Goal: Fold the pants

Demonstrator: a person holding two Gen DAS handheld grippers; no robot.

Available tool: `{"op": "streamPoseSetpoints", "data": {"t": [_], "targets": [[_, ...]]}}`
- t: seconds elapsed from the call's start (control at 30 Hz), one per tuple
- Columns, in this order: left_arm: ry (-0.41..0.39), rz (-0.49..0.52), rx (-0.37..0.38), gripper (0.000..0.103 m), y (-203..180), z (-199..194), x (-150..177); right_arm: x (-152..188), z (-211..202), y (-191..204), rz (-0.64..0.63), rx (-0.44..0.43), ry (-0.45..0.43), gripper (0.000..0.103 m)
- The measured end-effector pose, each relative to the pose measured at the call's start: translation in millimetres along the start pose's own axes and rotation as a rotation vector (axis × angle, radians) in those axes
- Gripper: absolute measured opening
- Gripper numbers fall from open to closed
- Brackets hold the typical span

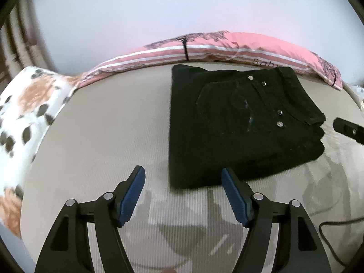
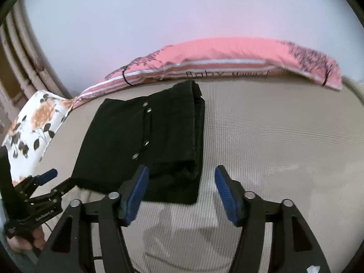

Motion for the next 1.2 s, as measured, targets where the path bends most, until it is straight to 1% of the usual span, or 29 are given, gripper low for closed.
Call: {"op": "streamPoseSetpoints", "data": {"t": [0.03, 0.17, 0.2, 0.4, 0.53, 0.6, 0.67, 0.87, 0.97, 1.07, 1.2], "targets": [[0.003, -0.010, -0.003, 0.071, 2.2, -6.7, 5.0, 3.4, -4.9, 6.7, -0.012, 0.008, -0.010, 0.068], [0.004, -0.036, -0.005, 0.071, 5.9, -29.1, 20.6, 14.5, -16.6, 30.0, -0.041, 0.024, -0.027, 0.074], [0.001, -0.044, -0.012, 0.071, 8.3, -36.4, 25.6, 17.7, -18.8, 35.7, -0.053, 0.030, -0.031, 0.077], [-0.018, -0.054, -0.040, 0.072, 18.4, -62.9, 46.9, 35.9, -24.2, 63.8, -0.101, 0.052, -0.045, 0.085], [-0.012, -0.056, -0.041, 0.072, 22.9, -71.3, 58.0, 46.7, -29.5, 73.0, -0.096, 0.054, -0.042, 0.087], [-0.009, -0.053, -0.056, 0.072, 25.6, -74.8, 62.7, 49.8, -32.3, 75.3, -0.090, 0.061, -0.048, 0.087], [-0.009, -0.063, -0.050, 0.072, 27.2, -76.9, 65.0, 52.1, -35.8, 77.2, -0.094, 0.077, -0.055, 0.088], [-0.007, -0.064, -0.036, 0.072, 27.4, -76.6, 67.3, 58.1, -40.9, 84.2, -0.110, 0.106, -0.053, 0.090], [-0.002, -0.068, -0.016, 0.072, 25.2, -77.6, 68.1, 60.6, -40.5, 88.0, -0.118, 0.113, -0.052, 0.091], [-0.005, -0.063, -0.023, 0.072, 24.0, -79.0, 69.1, 63.1, -37.0, 90.2, -0.131, 0.126, -0.036, 0.092], [-0.004, -0.067, -0.016, 0.072, 24.1, -79.7, 69.7, 66.5, -35.9, 92.5, -0.115, 0.103, -0.023, 0.092]]}}
Point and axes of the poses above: each gripper's, at about its wrist camera, not at the fingertips, and z roughly the way its jaws point, y to its left, x to its underside, the point moved 6 cm from there along z, roughly the way its jaws point, and after that the axes turned 14 degrees about -x, right-handed, at the moved point
